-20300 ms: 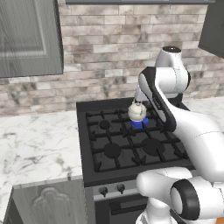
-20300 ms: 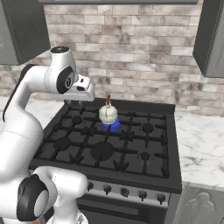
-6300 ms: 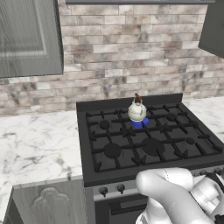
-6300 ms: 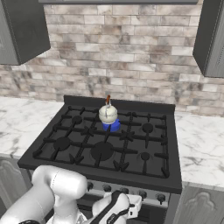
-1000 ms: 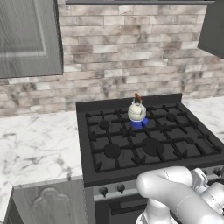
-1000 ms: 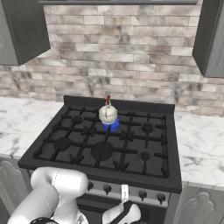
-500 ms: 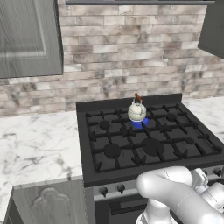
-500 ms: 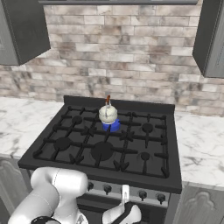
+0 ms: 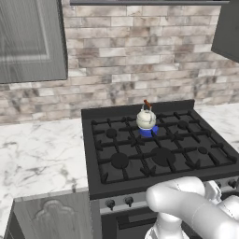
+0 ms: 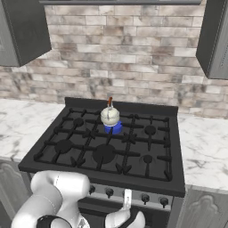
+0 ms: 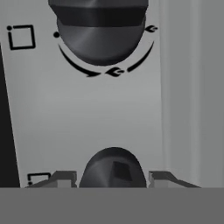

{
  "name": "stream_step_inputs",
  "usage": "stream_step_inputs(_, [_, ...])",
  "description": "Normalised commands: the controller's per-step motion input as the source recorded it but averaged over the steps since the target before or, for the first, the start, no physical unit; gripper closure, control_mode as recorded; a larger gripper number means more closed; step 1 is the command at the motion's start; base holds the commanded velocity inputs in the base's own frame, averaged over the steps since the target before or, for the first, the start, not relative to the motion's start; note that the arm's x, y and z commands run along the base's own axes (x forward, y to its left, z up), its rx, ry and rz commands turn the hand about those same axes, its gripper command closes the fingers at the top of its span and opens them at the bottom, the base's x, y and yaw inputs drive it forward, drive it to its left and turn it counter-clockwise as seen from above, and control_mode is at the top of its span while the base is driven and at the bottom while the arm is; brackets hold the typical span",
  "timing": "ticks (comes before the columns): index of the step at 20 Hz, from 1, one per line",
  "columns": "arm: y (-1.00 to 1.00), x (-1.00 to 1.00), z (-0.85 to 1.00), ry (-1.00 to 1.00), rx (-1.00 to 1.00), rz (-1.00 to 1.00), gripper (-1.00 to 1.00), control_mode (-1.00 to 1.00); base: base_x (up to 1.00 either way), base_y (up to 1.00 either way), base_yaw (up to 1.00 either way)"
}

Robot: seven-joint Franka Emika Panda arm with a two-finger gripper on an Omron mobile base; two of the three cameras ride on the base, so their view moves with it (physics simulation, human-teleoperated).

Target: The kettle is done boiling. Turn off the stove, then wait for 300 timesteps before moving the kettle to the dining table.

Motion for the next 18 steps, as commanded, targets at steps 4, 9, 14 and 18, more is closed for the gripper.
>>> stream_step_inputs(4, [-0.36,-0.11,-0.01,-0.01,0.61,0.0,1.0,-1.0,0.0,0.0,0.0])
stream_step_inputs(9, [-0.48,-0.08,-0.04,-0.02,0.63,0.0,1.0,-1.0,0.0,0.0,0.0])
stream_step_inputs(14, [-0.61,-0.03,-0.08,-0.02,0.63,0.0,1.0,-1.0,0.0,0.0,0.0])
stream_step_inputs(18, [-0.65,0.0,-0.04,0.0,0.58,0.0,1.0,-1.0,0.0,0.0,0.0])
